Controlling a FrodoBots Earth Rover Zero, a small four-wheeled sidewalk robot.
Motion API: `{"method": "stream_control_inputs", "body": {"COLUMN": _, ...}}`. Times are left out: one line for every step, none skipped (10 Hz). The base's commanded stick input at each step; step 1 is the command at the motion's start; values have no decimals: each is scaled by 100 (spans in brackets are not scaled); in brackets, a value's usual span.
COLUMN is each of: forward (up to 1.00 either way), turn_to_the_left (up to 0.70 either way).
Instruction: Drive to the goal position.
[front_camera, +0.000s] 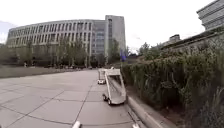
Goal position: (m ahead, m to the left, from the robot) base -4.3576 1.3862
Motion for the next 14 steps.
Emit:
{"method": "stream_control_inputs", "body": {"forward": 6, "turn_to_the_left": 0}}
{"method": "stream_control_inputs", "body": {"forward": 6, "turn_to_the_left": 0}}
{"method": "stream_control_inputs", "body": {"forward": 6, "turn_to_the_left": 0}}
{"method": "stream_control_inputs", "body": {"forward": 6, "turn_to_the_left": 0}}
{"method": "stream_control_inputs", "body": {"forward": 6, "turn_to_the_left": 0}}
{"method": "stream_control_inputs", "body": {"forward": 6, "turn_to_the_left": 0}}
{"method": "stream_control_inputs", "body": {"forward": 6, "turn_to_the_left": 0}}
{"method": "stream_control_inputs", "body": {"forward": 6, "turn_to_the_left": 0}}
{"method": "stream_control_inputs", "body": {"forward": 6, "turn_to_the_left": 0}}
{"method": "stream_control_inputs", "body": {"forward": 6, "turn_to_the_left": 0}}
{"method": "stream_control_inputs", "body": {"forward": 6, "turn_to_the_left": 0}}
{"method": "stream_control_inputs", "body": {"forward": 6, "turn_to_the_left": 0}}
{"method": "stream_control_inputs", "body": {"forward": 6, "turn_to_the_left": 0}}
{"method": "stream_control_inputs", "body": {"forward": 6, "turn_to_the_left": 0}}
